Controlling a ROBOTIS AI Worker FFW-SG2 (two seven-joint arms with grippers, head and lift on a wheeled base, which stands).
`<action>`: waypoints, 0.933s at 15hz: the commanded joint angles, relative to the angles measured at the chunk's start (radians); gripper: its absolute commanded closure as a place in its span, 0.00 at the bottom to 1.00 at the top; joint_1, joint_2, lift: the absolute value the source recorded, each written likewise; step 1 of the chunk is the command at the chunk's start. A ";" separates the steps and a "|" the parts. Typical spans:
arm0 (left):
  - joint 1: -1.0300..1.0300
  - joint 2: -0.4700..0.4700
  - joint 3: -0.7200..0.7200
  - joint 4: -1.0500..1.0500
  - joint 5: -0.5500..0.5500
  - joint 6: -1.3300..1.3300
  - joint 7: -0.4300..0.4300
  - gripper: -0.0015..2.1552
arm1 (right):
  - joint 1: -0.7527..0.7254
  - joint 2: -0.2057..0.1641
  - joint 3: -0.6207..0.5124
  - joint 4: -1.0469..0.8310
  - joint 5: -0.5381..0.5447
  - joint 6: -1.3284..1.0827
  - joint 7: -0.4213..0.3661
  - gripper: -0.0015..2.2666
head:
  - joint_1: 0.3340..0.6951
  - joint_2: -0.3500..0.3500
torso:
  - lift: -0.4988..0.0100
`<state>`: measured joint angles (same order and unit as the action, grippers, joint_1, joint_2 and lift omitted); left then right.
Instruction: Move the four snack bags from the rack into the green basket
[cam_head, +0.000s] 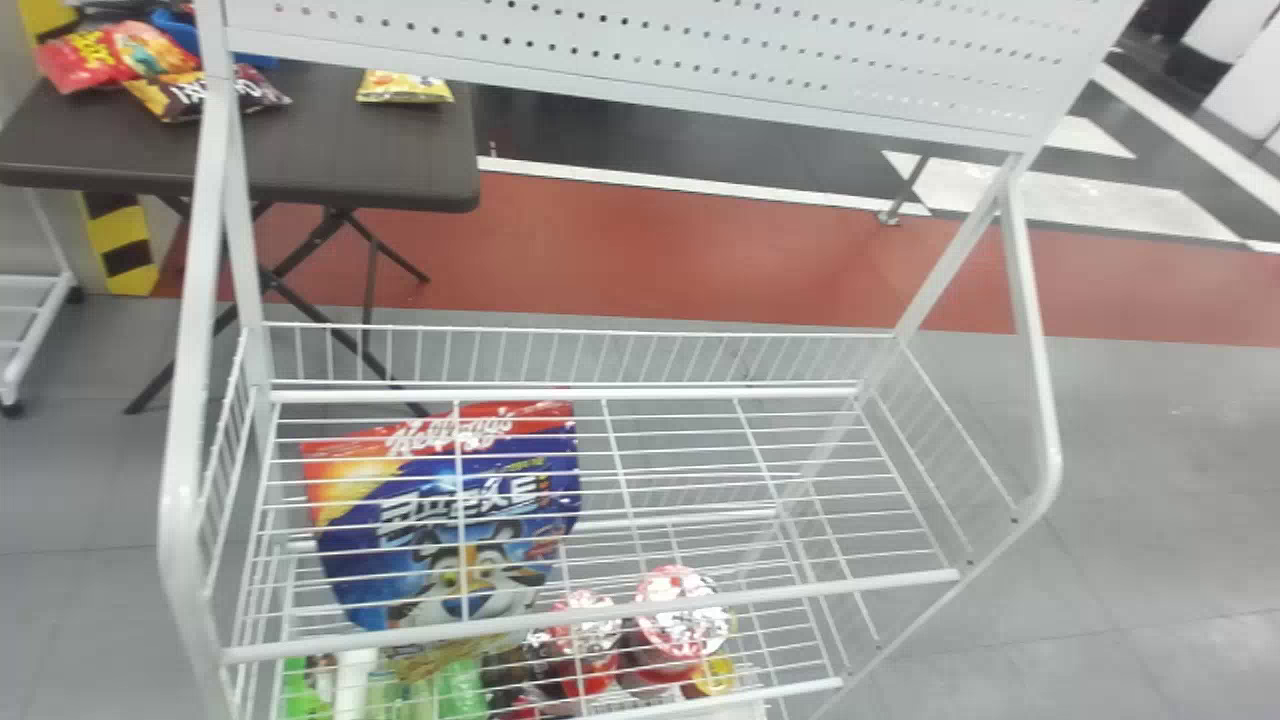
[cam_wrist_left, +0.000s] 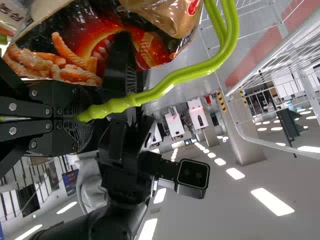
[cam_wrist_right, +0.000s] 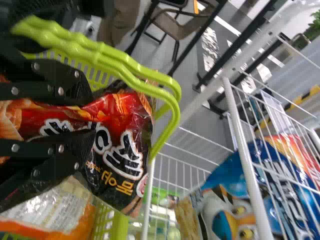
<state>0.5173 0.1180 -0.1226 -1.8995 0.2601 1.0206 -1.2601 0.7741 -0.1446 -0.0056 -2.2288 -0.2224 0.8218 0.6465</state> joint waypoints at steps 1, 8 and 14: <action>0.000 0.000 -0.003 -0.001 -0.002 0.000 0.001 0.87 | -0.001 0.005 -0.036 0.006 -0.002 0.000 -0.002 0.01 | 1.00 0.00 | 0.98; 0.001 -0.001 -0.006 -0.001 -0.007 0.000 0.001 0.87 | 0.001 0.036 -0.169 -0.009 -0.037 0.058 -0.008 0.02 | 1.00 0.00 | 0.98; 0.000 -0.001 -0.006 0.000 -0.007 0.003 0.004 0.87 | 0.036 0.111 -0.243 -0.106 -0.052 -0.338 -0.077 0.02 | 1.00 0.00 | 0.98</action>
<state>0.5178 0.1167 -0.1278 -1.9015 0.2533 1.0240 -1.2569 0.7903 -0.0518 -0.2460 -2.3126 -0.2782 0.6824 0.5933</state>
